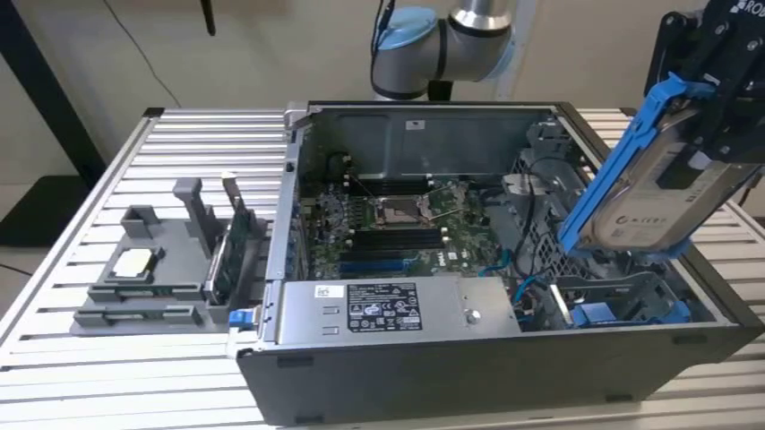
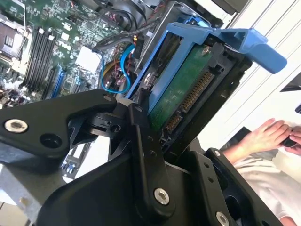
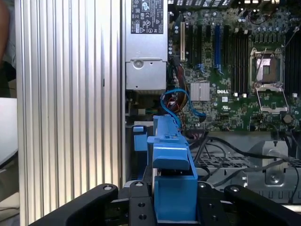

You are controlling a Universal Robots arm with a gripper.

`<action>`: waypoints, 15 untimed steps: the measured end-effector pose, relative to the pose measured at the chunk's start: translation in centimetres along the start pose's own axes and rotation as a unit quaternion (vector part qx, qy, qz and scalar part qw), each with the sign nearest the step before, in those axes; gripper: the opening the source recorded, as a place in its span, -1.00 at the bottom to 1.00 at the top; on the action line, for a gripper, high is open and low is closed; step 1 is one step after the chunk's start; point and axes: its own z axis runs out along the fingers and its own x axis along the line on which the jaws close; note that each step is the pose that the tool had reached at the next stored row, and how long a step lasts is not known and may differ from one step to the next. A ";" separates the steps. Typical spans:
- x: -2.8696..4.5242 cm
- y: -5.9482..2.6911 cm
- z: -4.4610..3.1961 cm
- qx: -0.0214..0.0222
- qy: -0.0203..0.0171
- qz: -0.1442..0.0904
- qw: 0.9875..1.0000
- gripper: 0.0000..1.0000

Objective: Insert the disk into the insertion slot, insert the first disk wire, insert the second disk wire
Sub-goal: 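Insert the disk into the insertion slot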

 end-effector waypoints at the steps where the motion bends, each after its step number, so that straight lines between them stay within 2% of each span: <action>1: 0.00 0.00 0.08 0.000 0.000 0.000 1.000 -0.35; 11: 0.35 -0.33 1.21 0.000 0.000 0.000 1.000 -0.35; 13: 0.55 -0.35 1.58 0.001 0.000 0.000 1.000 -0.35; 15: 0.64 -0.35 1.89 0.004 0.000 0.000 1.000 -0.35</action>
